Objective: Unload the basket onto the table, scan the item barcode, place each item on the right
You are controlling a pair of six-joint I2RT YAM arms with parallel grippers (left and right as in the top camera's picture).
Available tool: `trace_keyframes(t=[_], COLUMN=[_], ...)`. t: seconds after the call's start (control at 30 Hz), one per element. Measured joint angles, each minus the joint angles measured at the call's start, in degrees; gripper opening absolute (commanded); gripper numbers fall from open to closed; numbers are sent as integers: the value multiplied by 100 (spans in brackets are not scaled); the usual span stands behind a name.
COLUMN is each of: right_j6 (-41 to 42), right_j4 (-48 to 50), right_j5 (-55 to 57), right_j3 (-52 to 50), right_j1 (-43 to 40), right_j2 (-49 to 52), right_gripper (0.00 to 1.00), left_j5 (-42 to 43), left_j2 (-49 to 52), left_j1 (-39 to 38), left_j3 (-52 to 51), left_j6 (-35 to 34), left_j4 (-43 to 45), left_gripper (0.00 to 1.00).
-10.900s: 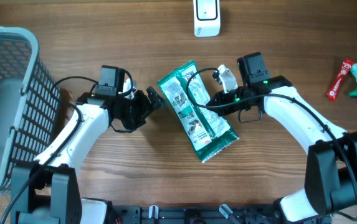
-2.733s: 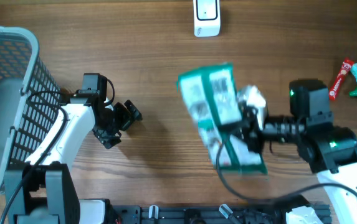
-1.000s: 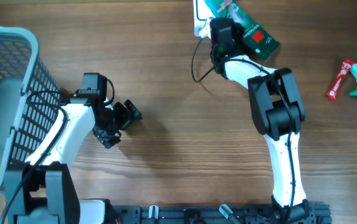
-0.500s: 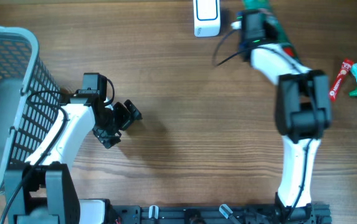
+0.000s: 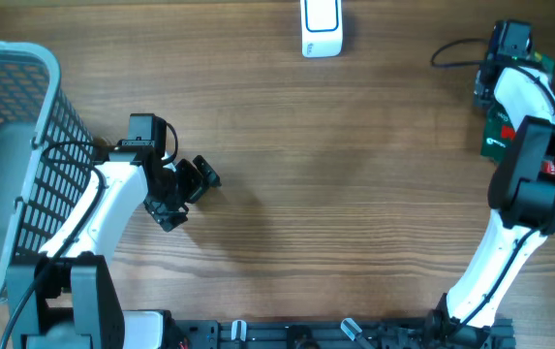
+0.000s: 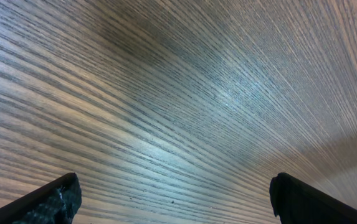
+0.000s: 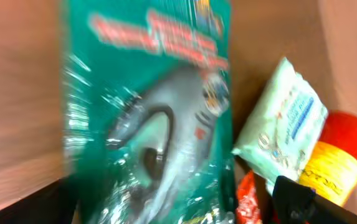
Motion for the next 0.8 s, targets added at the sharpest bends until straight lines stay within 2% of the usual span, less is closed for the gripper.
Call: trace_keyframes(t=[0.13, 0.33, 0.53, 0.7, 0.8], right_j6=[249, 538, 1172, 1220, 1239], right_j4=[-127, -223, -535, -741, -1196], right_j5=[-1502, -3633, -4153, -4183, -4203], right_j3=[-2, 0, 55, 48, 59], right_j1=[236, 586, 579, 579, 579], right_j2=[-1410, -4319, -7372, -8467, -9025], right_gripper=[100, 100, 100, 100, 100], left_j5=[0, 0, 0, 0, -2], left_j2=[0, 0, 0, 0, 0], left_j1=[0, 0, 0, 0, 0], left_j3=[0, 0, 0, 0, 0], left_j6=[0, 0, 2, 0, 2], left_j4=[2, 2, 2, 2, 0], left_gripper=[100, 100, 100, 100, 100])
